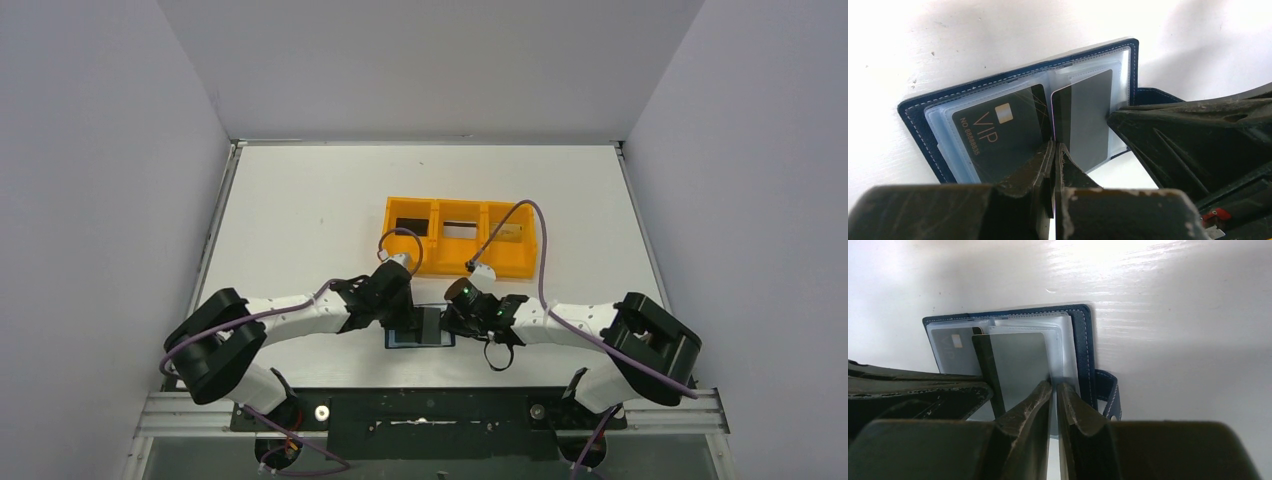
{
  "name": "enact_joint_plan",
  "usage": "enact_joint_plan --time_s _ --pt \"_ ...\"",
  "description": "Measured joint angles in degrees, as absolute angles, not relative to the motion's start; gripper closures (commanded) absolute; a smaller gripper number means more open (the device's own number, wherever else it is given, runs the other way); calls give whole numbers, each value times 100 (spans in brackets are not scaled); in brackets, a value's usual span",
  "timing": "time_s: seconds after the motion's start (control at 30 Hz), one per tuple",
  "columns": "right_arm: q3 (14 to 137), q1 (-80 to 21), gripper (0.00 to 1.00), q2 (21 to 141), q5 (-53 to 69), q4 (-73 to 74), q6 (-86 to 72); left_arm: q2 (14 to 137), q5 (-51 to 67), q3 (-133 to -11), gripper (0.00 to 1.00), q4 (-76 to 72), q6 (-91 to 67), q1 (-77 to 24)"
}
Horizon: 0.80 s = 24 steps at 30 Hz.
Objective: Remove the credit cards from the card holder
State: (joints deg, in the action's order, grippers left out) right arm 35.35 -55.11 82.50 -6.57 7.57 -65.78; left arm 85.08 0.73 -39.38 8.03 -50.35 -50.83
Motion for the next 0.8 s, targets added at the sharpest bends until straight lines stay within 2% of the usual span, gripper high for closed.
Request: enact_joint_plan --time_s 0.4,0.8 --pt "3682 -5511 91 8390 -674 884 -6772 8302 69 -3935 100 1009 -5033 -5037" --pt "4272 -5710 94 8656 -967 1625 -6589 8256 71 -3931 100 1083 -5028 -4976"
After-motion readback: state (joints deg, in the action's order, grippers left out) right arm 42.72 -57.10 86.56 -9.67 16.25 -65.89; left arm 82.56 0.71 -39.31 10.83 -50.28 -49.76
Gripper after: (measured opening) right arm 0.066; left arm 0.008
